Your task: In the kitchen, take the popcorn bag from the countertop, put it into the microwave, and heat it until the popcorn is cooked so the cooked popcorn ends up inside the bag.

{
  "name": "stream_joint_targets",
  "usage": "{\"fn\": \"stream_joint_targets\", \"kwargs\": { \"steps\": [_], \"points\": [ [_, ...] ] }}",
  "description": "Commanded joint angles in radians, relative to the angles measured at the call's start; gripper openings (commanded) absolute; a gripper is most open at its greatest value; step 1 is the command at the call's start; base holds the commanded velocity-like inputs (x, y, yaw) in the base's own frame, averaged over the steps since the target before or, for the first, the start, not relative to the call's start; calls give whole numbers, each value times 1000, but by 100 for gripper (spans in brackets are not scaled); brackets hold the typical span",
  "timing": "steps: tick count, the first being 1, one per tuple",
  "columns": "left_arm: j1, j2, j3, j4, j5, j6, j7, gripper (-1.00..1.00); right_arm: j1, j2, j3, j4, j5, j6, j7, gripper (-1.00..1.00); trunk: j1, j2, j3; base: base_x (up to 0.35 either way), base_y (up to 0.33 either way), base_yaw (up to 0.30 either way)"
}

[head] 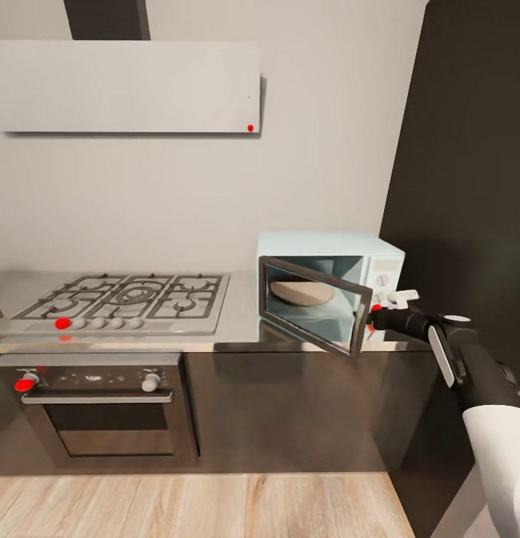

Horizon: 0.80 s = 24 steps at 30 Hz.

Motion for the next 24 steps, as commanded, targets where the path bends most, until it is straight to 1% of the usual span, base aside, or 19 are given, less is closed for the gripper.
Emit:
{"fn": "stream_joint_targets", "kwargs": {
  "steps": [1,8,12,16,17,20,21,22,24],
  "points": [
    [0,0,0,-1,7,-1,-1,100,-1,0,-2,-1,-1,7,6,100,0,-1,-1,0,146,0],
    [0,0,0,-1,7,-1,-1,100,-1,-7,-1,-2,-1,9,9,100,0,-1,-1,0,146,0],
    [0,-1,0,-1,7,-1,-1,100,-1,-12,1,-2,-3,9,40,100,0,-1,-1,0,146,0],
    [0,-2,0,0,6,-1,1,100,-1,-14,1,-2,-3,10,49,100,0,-1,-1,0,146,0],
    [0,-2,0,0,6,-1,2,100,-1,-15,1,-2,-3,10,54,100,0,-1,-1,0,146,0],
    [0,-2,0,0,6,-1,2,100,-1,-16,1,-1,-2,10,101,100,0,-1,-1,0,146,0],
    [0,-2,0,-1,6,-1,2,100,-1,-18,1,0,15,10,149,100,0,-1,-1,0,139,0],
    [0,-2,0,0,6,-1,2,100,-1,-20,1,1,33,10,174,100,0,-1,-1,0,132,0],
    [0,-2,0,0,6,-1,2,100,-1,-21,0,1,102,10,259,100,0,-1,-1,0,121,0]
  ]
}}
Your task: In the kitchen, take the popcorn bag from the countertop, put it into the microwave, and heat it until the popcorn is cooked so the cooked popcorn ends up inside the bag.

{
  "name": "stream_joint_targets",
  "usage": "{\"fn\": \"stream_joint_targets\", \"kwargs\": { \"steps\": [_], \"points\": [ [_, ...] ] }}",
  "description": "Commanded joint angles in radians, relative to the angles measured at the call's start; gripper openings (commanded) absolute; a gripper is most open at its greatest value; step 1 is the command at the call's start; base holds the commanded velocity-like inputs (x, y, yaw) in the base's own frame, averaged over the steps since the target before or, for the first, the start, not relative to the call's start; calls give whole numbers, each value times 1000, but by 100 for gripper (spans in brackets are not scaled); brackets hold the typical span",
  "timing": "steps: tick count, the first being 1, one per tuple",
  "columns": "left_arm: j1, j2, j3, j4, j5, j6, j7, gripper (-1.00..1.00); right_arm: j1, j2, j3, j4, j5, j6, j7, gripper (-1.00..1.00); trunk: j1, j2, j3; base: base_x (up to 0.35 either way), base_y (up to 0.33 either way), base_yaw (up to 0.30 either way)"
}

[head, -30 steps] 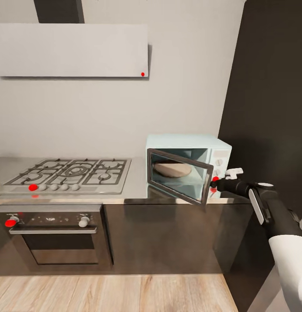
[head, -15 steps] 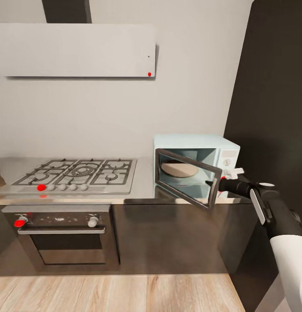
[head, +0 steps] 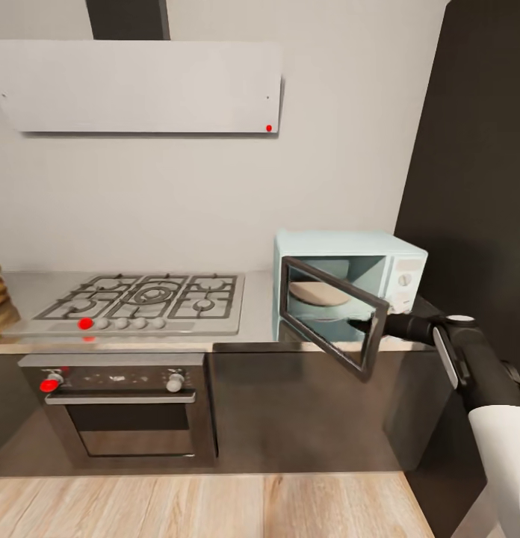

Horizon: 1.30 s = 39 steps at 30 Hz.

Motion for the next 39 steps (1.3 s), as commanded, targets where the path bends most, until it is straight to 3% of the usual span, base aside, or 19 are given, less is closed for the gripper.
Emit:
{"fn": "stream_joint_targets", "kwargs": {
  "steps": [1,4,6,10,13,39],
  "points": [
    [0,0,0,-1,7,-1,0,100,-1,0,-3,-1,28,3,36,100,0,-1,-1,0,116,0],
    [0,0,0,-1,7,-1,0,100,-1,-1,-6,0,56,2,105,100,0,-1,-1,0,52,0],
    [0,0,0,-1,7,-1,0,100,-1,-2,-6,0,55,3,113,100,0,-1,-1,0,3,0],
    [0,0,-1,-2,7,-1,-1,100,-1,-2,-9,0,58,2,237,100,0,-1,-1,0,0,0],
    [0,1,0,-2,7,-2,-2,100,-1,-2,-10,0,58,2,271,100,0,-1,-1,0,0,0],
    [0,0,0,-1,7,-1,0,100,-1,-1,-15,1,65,2,248,100,0,-1,-1,-121,141,0]
  ]
}}
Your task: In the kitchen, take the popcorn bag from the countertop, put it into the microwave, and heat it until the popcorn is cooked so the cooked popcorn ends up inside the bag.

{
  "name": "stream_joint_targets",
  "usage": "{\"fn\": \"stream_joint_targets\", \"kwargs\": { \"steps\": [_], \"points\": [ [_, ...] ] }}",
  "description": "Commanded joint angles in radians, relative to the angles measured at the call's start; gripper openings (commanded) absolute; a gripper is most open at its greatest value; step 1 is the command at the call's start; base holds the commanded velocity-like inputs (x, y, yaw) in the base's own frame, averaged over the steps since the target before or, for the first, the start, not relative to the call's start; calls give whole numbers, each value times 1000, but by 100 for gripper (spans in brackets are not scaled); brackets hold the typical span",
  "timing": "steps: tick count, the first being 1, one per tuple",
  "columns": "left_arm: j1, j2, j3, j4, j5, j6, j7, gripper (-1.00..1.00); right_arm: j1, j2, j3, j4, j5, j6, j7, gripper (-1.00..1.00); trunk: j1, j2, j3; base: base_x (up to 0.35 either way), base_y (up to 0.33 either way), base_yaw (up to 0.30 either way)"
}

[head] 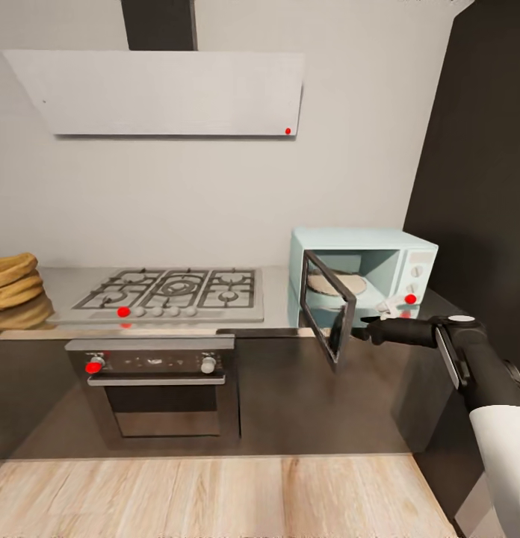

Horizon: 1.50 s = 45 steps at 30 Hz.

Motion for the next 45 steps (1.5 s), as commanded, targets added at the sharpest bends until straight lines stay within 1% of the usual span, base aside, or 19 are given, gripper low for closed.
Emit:
{"fn": "stream_joint_targets", "kwargs": {
  "steps": [1,7,11,13,20,26,27,28,30,31,32,33,36,37,39,42,43,44,45],
  "points": [
    [0,0,1,-1,7,-1,0,100,-1,1,-2,-1,5,9,8,100,0,-1,-1,-124,144,0],
    [0,0,0,-1,8,-1,0,100,-1,1,-4,-1,5,11,6,100,0,-1,-1,-122,145,0],
    [0,0,1,-1,8,-1,0,100,-1,1,-48,-1,6,11,6,100,0,-1,-1,-117,157,0],
    [0,0,1,-2,8,-1,0,100,-1,1,-55,-1,6,11,6,100,0,-1,-1,-115,158,0],
    [0,1,1,-2,8,-1,0,100,-1,1,-58,0,7,11,5,100,0,-1,-1,-75,95,0],
    [0,1,1,-2,7,-1,0,100,-1,0,-62,5,5,9,-12,100,0,-1,-1,-2,2,0],
    [0,1,1,-2,7,-1,0,100,-1,0,-70,7,5,9,-21,100,0,-1,-1,0,0,0],
    [0,0,1,-2,7,-1,0,100,-1,-3,-88,8,5,8,-43,100,0,-1,-1,0,0,0],
    [0,0,0,-3,7,-1,-1,100,-1,-13,-119,12,4,8,-103,100,0,-1,-1,0,0,0],
    [0,0,-1,-3,7,-1,-2,100,-1,-17,-138,21,3,8,-155,100,0,-1,-1,0,0,0],
    [0,1,-1,-3,7,-1,-2,100,-1,-17,-146,25,3,7,-192,100,0,-1,-1,0,0,0],
    [0,1,-1,-3,7,-1,-2,100,-1,-16,-149,27,2,7,-224,100,0,-1,-1,0,0,0],
    [0,1,-1,-3,7,-1,-2,100,-1,-13,-153,50,2,4,-284,100,0,-1,-1,0,0,0],
    [0,1,0,-3,7,-1,-2,100,-1,-14,-153,74,2,2,-296,100,0,-1,-1,0,0,0],
    [0,1,1,-3,8,-1,-2,100,-1,-20,-154,157,6,-3,-325,100,0,-1,-1,0,0,0],
    [0,1,1,-3,8,-1,-2,100,-1,-37,-153,238,84,-5,-358,100,0,-1,-1,0,0,0],
    [0,1,1,-3,8,-1,-2,100,-1,-41,-153,310,137,-8,-366,100,0,-1,-1,0,0,0],
    [0,1,1,-3,8,-1,-2,100,-1,-42,-153,377,162,-15,-369,100,0,-1,-1,0,0,0],
    [0,1,1,-3,8,-1,-2,100,-1,-44,-153,475,179,-40,-373,100,0,-1,-1,0,0,0]
  ]
}}
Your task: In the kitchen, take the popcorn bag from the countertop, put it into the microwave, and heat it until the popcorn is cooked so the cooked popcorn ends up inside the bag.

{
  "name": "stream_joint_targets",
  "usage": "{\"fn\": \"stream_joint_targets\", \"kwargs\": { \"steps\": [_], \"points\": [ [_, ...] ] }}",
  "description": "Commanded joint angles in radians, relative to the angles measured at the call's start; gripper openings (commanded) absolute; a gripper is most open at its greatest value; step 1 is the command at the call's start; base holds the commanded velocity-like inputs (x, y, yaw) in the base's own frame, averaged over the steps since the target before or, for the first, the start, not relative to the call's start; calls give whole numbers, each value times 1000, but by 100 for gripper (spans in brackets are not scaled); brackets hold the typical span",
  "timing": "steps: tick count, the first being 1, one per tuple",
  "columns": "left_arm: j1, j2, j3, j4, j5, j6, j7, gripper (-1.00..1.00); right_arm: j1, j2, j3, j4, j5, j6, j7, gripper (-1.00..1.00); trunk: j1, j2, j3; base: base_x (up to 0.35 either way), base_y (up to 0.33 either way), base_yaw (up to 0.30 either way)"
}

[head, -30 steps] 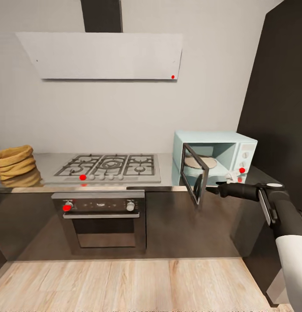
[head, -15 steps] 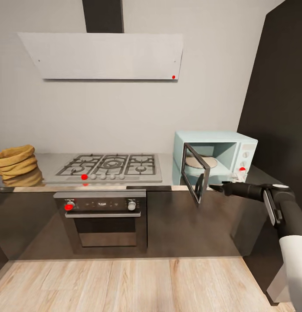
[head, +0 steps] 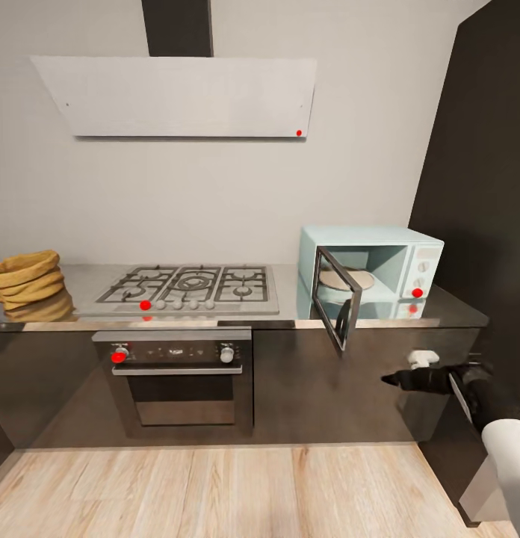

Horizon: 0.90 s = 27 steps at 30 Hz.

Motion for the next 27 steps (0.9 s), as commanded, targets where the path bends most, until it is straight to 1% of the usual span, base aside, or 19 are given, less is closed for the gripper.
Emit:
{"fn": "stream_joint_targets", "kwargs": {
  "steps": [1,3,5,6,7,9,10,11,12,13,14,15,17,18,19,23,25,27],
  "points": [
    [0,0,0,-1,7,-1,-1,100,-1,0,-6,84,14,-30,1,100,0,-1,-1,0,0,0],
    [0,-2,-1,-1,6,-2,-2,100,-1,1,-4,265,19,-105,-36,100,0,-1,-1,0,0,0],
    [0,-1,-1,-1,6,-3,-2,100,-1,8,-1,490,20,-189,-80,100,0,-1,-1,0,0,0],
    [0,-1,-1,-1,6,-3,-2,100,0,13,0,546,20,-243,-95,100,0,-1,-1,0,0,0],
    [0,-1,-1,-1,6,-3,-2,100,6,17,0,566,20,-274,-103,100,0,-1,-1,0,0,0],
    [0,-1,0,-1,6,-3,-2,100,48,25,0,587,19,-315,-121,100,0,-1,-1,0,0,0],
    [0,-1,0,-1,7,-3,-2,100,147,47,0,597,22,-348,-172,100,0,-1,-1,0,0,0],
    [0,0,0,-1,7,-3,-2,100,210,76,0,599,20,-393,-214,100,0,-1,-1,0,0,0],
    [0,0,0,-1,7,-3,-2,100,247,97,0,600,18,-430,-246,100,0,-1,-1,0,0,0],
    [0,0,0,-1,7,-3,-2,100,299,127,0,601,17,-481,-303,100,0,-1,-1,0,0,0],
    [0,0,0,-1,7,-3,-2,100,334,146,0,601,16,-509,-344,100,0,-1,-1,0,0,0],
    [0,0,1,-1,8,-3,-2,100,387,167,-1,601,14,-541,-397,100,0,-1,-1,0,0,0],
    [0,0,2,-1,9,-3,-1,100,445,186,-1,601,12,-574,-441,100,0,-1,-1,0,0,0],
    [0,1,2,-1,24,-3,-1,100,487,202,-2,602,9,-597,-463,100,0,-1,-1,0,0,0],
    [0,2,1,-1,56,-3,-2,100,504,215,-3,603,8,-602,-471,100,0,-1,-1,0,0,0],
    [0,2,-1,-1,104,-4,0,100,515,223,-4,603,8,-602,-485,100,0,-1,-1,0,0,0],
    [0,2,-1,0,114,-3,4,100,524,223,-5,603,7,-601,-495,100,0,-1,-1,0,0,0],
    [0,2,-1,0,119,-3,5,100,550,223,-5,603,7,-601,-501,100,0,-1,-1,0,0,0]
  ]
}}
